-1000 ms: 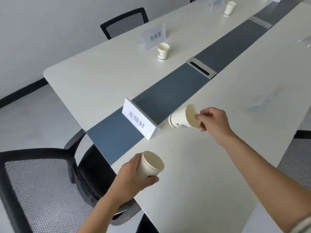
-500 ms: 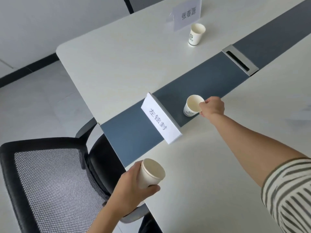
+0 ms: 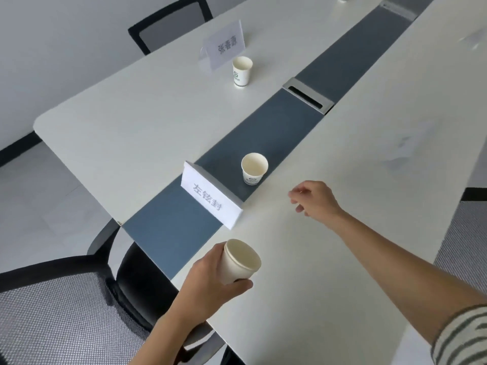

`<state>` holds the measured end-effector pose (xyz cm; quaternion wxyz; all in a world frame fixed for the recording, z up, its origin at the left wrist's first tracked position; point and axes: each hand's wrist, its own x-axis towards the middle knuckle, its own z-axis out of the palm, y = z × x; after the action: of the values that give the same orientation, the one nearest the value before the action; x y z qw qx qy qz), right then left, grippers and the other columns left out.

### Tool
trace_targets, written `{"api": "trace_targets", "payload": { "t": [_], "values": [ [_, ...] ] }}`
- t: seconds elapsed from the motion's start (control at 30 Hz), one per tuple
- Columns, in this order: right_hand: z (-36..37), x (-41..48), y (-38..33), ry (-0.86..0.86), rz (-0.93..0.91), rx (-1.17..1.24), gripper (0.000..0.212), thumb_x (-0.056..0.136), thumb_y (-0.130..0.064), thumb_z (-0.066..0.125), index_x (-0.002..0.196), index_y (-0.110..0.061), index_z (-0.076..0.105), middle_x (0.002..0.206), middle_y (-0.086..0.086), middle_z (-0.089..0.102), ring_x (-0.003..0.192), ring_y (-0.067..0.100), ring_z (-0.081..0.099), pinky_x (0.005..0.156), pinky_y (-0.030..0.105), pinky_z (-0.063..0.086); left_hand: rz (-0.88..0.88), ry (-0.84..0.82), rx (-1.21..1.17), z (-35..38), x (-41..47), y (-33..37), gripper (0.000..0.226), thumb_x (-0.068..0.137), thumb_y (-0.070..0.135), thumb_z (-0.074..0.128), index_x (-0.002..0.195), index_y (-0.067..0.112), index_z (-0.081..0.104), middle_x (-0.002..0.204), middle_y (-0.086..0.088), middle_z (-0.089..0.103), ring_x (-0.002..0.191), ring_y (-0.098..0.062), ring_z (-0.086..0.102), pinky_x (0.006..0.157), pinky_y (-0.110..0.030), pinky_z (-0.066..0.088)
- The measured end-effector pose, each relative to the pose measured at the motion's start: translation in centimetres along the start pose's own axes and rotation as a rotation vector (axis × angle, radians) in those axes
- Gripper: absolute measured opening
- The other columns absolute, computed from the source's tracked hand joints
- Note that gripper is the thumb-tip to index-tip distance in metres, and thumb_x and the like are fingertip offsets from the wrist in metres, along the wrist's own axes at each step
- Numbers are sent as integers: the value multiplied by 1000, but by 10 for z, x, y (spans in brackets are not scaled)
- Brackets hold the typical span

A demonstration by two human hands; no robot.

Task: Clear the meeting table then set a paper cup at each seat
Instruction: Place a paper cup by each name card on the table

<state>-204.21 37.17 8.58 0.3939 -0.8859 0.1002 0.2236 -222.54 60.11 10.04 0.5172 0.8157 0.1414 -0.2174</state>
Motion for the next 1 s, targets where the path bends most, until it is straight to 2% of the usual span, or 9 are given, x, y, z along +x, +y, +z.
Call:
{"api": "trace_targets", "payload": {
  "t": [0.23, 0.37, 0.53, 0.73, 0.9, 1.0],
  "values": [
    [-40, -137, 93, -34, 8, 43, 9, 86, -32, 66, 85, -23, 67, 81, -3, 70, 66, 16, 70, 59, 29, 51, 126, -138, 146, 49, -21, 43, 63, 65, 39, 84, 118, 40, 50, 95, 16, 66, 84, -9, 66, 73, -30, 59],
    [-58, -215, 161, -15, 89, 44, 14, 85, -39, 66, 93, -27, 66, 80, -8, 66, 71, 11, 68, 73, 29, 56, 188, -254, 242, 96, -49, 65, 58, 66, 39, 82, 113, 42, 50, 95, 14, 66, 85, -7, 64, 69, -26, 58],
    [-79, -313, 239, 42, 211, 107, 23, 86, -46, 63, 104, -33, 63, 90, -12, 68, 78, 5, 65, 75, 23, 55, 228, -448, 325, 177, -91, 84, 61, 61, 44, 81, 114, 44, 51, 98, 16, 66, 86, -8, 65, 71, -32, 61],
    [-104, -424, 327, 177, 322, 213, 22, 84, -48, 63, 103, -37, 62, 89, -11, 69, 77, 2, 65, 73, 19, 52, 323, -647, 442, 293, -143, 107, 68, 57, 51, 80, 118, 44, 51, 103, 20, 65, 91, -5, 64, 80, -38, 60],
    [-141, -476, 390, 229, 408, 232, 17, 84, -47, 65, 99, -41, 59, 87, -13, 69, 74, 1, 65, 70, 17, 51, 386, -713, 469, 373, -172, 129, 65, 56, 52, 79, 114, 46, 51, 104, 18, 65, 94, -6, 62, 82, -36, 59],
    [-170, -479, 415, 288, 421, 237, 21, 84, -47, 65, 103, -38, 62, 88, -14, 69, 75, -2, 65, 70, 16, 50, 375, -738, 485, 404, -173, 143, 66, 56, 49, 81, 115, 45, 51, 104, 17, 64, 95, -8, 62, 77, -36, 61]
  ]
}}
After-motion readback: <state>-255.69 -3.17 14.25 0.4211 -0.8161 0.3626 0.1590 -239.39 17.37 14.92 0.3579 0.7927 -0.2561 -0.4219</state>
